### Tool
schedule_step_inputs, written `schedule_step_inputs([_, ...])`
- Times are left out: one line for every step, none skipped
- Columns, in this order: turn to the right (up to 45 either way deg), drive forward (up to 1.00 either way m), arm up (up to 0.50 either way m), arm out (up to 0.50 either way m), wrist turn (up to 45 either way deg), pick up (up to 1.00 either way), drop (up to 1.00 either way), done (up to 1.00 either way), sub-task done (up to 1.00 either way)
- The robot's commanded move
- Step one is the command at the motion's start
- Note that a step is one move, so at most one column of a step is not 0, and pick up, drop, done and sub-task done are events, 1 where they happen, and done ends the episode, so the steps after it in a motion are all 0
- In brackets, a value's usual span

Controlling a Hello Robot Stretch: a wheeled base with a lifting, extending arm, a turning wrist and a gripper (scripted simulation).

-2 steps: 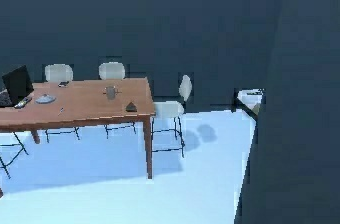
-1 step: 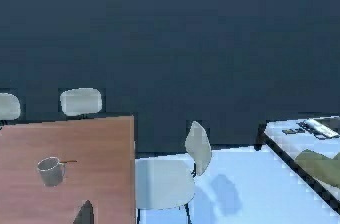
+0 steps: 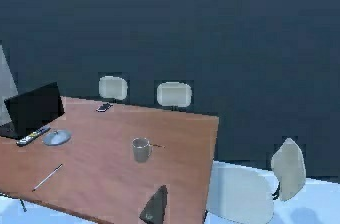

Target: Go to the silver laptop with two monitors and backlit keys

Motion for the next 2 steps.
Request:
schedule_step_inputs([0.0,0.05,0.0,0.0,0.0,0.0,0.0,0.0,0.0])
schedule_step_inputs([45.0,0.0,0.0,0.0,0.0,0.0,0.0,0.0,0.0])
